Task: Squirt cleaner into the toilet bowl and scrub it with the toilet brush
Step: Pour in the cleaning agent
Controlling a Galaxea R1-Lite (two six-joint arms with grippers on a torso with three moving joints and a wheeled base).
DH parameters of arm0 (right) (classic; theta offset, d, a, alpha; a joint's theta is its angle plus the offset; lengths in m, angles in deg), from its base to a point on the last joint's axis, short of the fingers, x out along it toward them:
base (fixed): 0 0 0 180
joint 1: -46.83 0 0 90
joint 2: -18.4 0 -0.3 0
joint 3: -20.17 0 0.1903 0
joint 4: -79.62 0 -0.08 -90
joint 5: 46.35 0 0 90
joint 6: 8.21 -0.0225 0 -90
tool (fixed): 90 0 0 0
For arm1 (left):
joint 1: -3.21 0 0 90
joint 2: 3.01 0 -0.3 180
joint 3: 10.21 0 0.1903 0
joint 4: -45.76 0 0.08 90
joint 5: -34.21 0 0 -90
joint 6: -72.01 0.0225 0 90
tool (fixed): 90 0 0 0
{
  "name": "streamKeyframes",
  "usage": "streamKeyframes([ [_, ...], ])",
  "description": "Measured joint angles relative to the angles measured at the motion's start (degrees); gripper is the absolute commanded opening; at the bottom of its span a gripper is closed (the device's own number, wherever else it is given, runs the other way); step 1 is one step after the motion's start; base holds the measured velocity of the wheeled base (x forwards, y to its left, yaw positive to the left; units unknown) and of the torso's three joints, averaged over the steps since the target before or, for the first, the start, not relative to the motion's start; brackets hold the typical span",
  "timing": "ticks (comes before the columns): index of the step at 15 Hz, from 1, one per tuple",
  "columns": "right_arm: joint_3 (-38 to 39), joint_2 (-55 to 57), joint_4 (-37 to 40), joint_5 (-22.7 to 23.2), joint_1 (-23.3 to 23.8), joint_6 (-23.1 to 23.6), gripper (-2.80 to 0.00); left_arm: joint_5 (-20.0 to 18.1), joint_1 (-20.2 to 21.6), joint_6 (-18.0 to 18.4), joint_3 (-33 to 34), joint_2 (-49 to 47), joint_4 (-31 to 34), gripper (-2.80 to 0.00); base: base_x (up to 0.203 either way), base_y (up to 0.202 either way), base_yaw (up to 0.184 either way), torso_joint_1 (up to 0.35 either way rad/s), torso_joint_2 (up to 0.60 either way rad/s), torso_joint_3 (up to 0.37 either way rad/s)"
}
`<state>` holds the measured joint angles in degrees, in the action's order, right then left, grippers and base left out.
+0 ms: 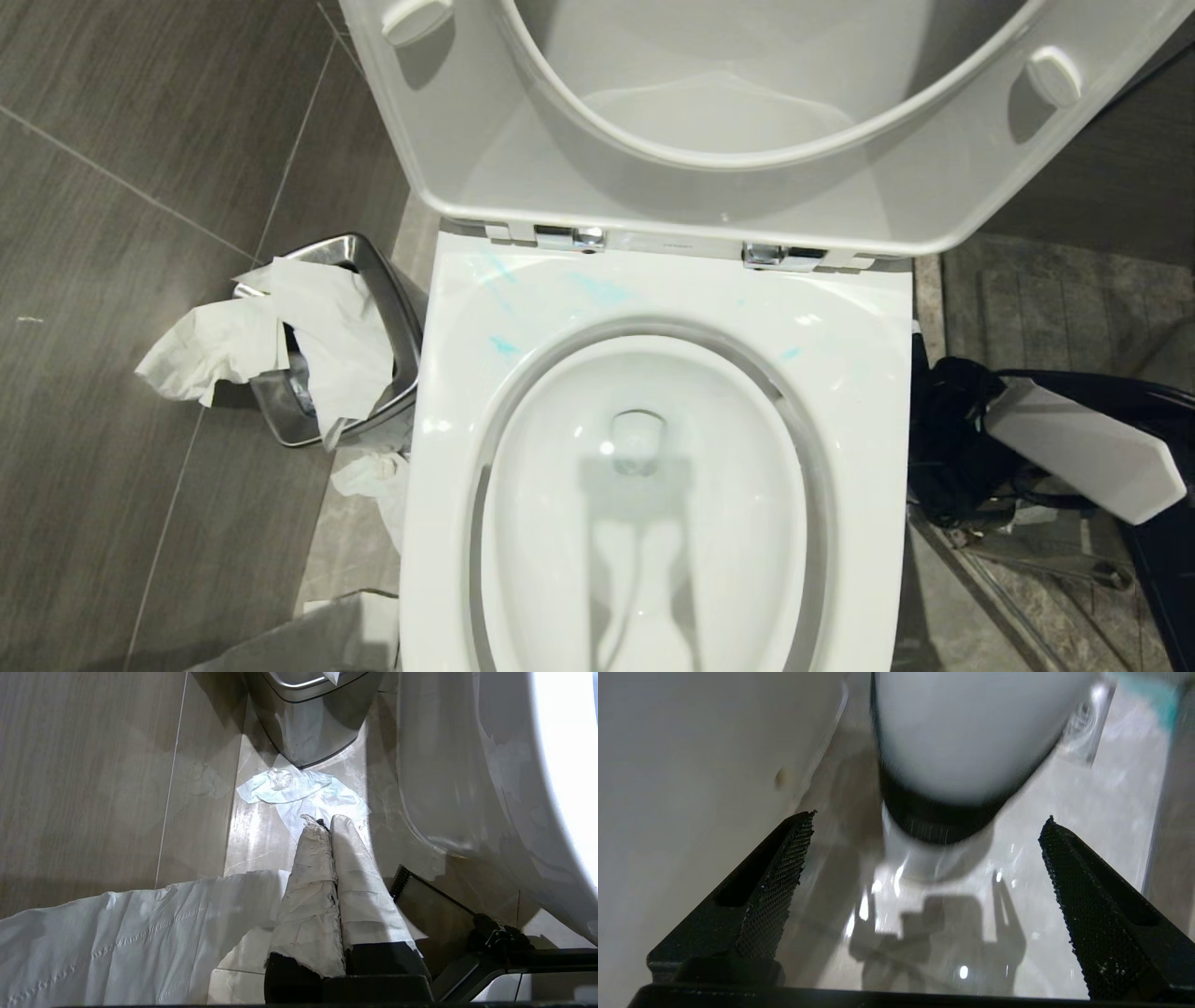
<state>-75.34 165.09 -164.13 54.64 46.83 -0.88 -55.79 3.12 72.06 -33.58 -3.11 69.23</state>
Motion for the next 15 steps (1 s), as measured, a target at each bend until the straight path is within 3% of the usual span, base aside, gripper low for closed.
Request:
streamKeyframes([
  [8,-10.25,2.78,-0.02,0.09,-0.48,1.67,0.00,0.00,0.00,0.00,0.00,0.00,0.00,-2.80,0.000,0.000,0.000,0.000,0.00,0.000],
  [15,-15.68,5.99,-0.02,3.37,-0.74,4.08,0.00,0.00,0.00,0.02,0.00,0.00,0.00,-2.80,0.000,0.000,0.000,0.000,0.00,0.000],
])
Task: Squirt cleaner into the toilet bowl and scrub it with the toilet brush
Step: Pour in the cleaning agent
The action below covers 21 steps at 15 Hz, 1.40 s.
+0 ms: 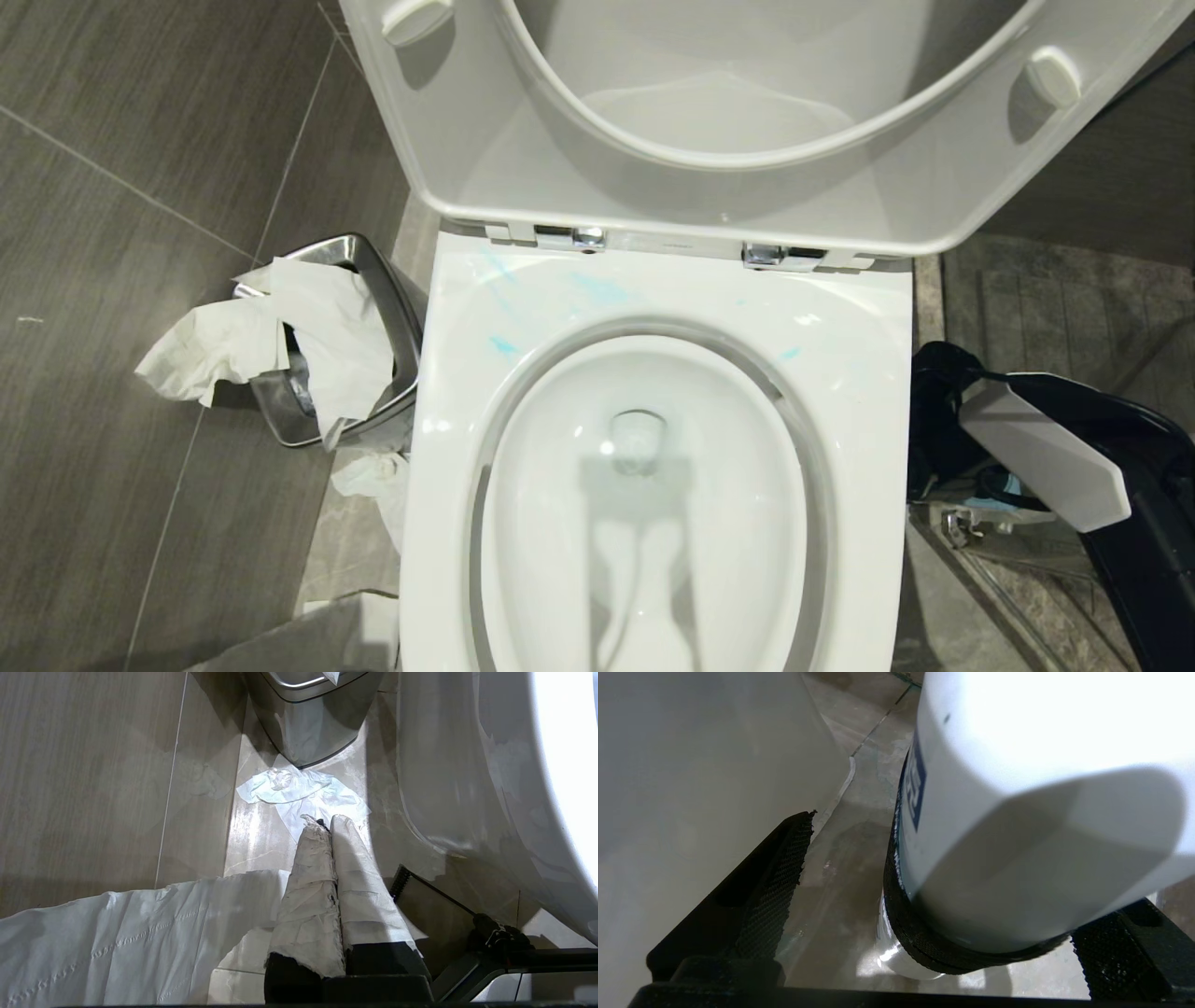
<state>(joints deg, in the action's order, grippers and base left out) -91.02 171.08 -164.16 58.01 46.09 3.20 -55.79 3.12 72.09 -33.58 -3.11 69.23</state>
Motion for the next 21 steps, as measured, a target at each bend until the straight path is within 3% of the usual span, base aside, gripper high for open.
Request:
streamKeyframes([
  [11,-10.59,5.04,0.02,1.99,0.15,2.02,0.00,0.00,0.00,-0.02,0.00,0.00,-0.02,-2.80,0.000,0.000,0.000,0.000,0.00,0.000],
  [21,-22.99,10.43,-0.02,1.56,0.11,-0.85,0.00,0.00,0.00,-0.02,0.00,0.00,0.00,-2.80,0.000,0.000,0.000,0.000,0.00,0.000],
])
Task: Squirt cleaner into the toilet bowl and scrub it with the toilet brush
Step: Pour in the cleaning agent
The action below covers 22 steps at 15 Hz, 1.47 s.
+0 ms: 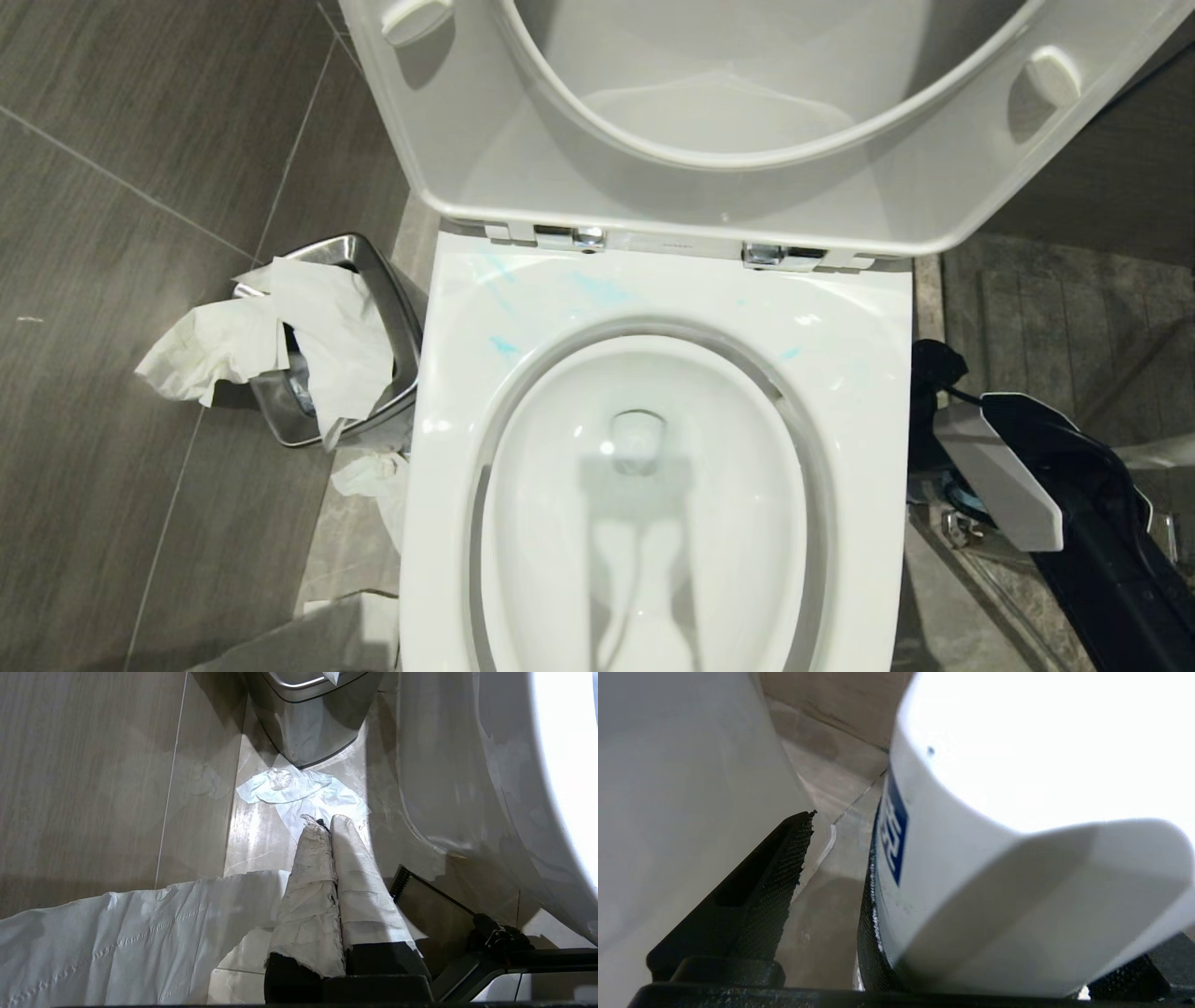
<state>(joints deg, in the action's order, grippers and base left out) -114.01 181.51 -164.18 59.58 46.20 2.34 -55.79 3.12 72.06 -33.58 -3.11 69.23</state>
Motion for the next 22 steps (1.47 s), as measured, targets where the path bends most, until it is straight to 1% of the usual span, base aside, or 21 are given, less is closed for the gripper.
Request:
streamKeyframes([
  [9,-1.48,0.70,0.02,-0.14,0.04,-0.90,0.00,0.00,0.00,0.02,0.00,0.00,0.00,-2.80,0.000,0.000,0.000,0.000,0.00,0.000],
  [11,-1.81,0.86,0.00,-0.14,0.04,-0.89,-2.80,0.00,0.00,-0.01,0.00,0.00,0.00,-2.80,0.000,0.000,0.000,0.000,0.00,0.000],
  [22,-2.20,0.67,0.16,-0.23,0.00,-0.93,-2.80,0.00,0.00,0.00,0.00,0.00,0.00,-2.80,0.000,0.000,0.000,0.000,0.00,0.000],
])
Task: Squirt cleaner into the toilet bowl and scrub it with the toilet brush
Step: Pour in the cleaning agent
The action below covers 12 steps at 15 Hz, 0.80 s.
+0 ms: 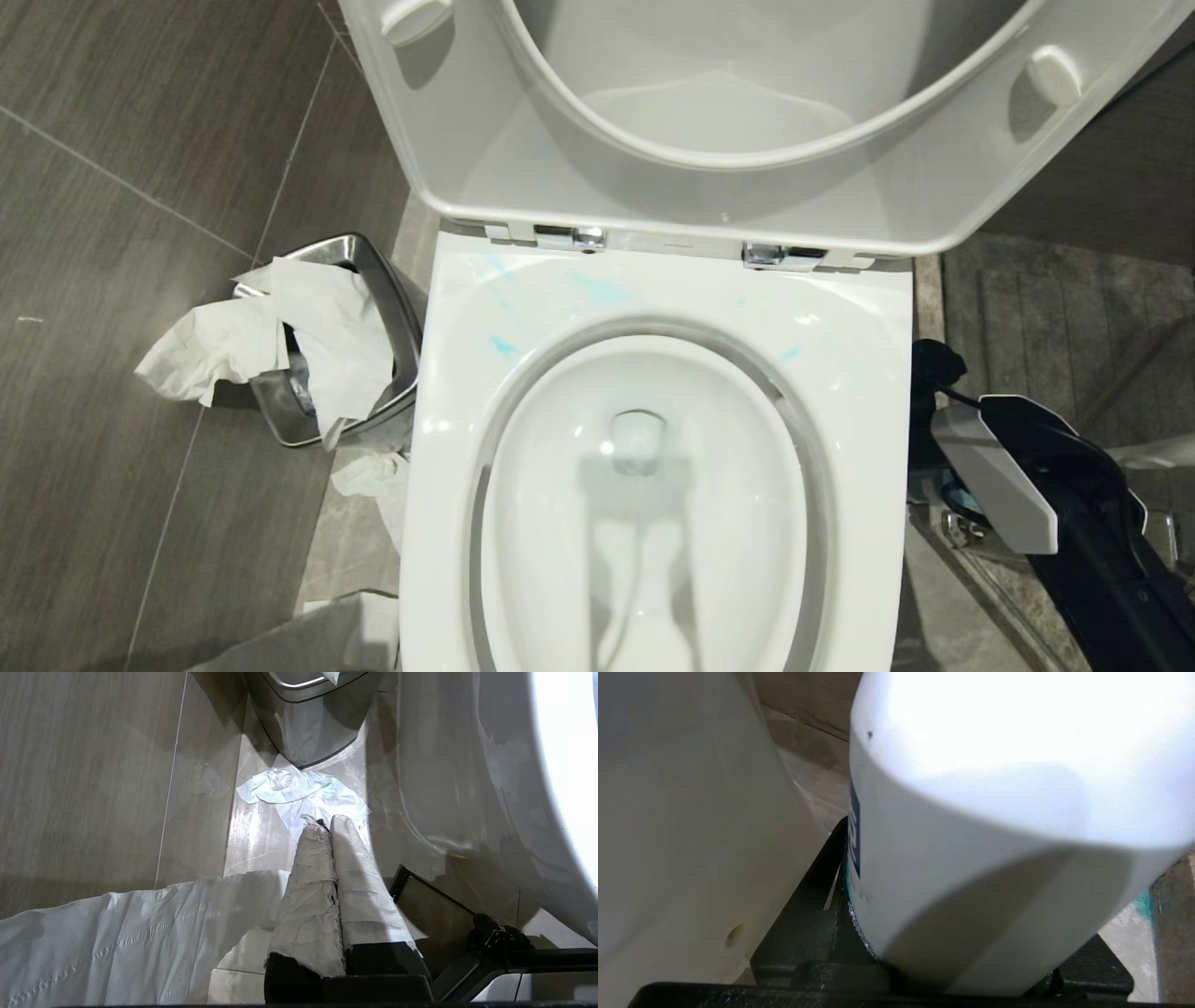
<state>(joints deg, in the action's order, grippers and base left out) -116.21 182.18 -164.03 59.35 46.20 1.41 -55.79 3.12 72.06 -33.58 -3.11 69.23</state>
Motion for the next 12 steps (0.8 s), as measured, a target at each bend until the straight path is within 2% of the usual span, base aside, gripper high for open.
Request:
streamKeyframes([
  [3,0.32,-1.85,0.18,-0.58,0.01,-0.45,-2.80,0.00,0.00,0.01,0.00,0.00,0.00,-2.80,0.000,0.000,0.000,0.000,0.00,0.000],
  [6,1.88,-4.91,-0.11,-4.21,0.25,-0.50,-2.80,0.00,0.00,-0.02,0.00,0.00,0.00,-2.80,0.000,0.000,0.000,0.000,0.00,0.000],
  [12,14.30,-14.65,-0.11,-4.65,1.12,-0.48,-2.80,0.00,0.00,-0.04,0.00,0.00,0.00,-2.80,0.000,0.000,0.000,0.000,0.00,0.000],
])
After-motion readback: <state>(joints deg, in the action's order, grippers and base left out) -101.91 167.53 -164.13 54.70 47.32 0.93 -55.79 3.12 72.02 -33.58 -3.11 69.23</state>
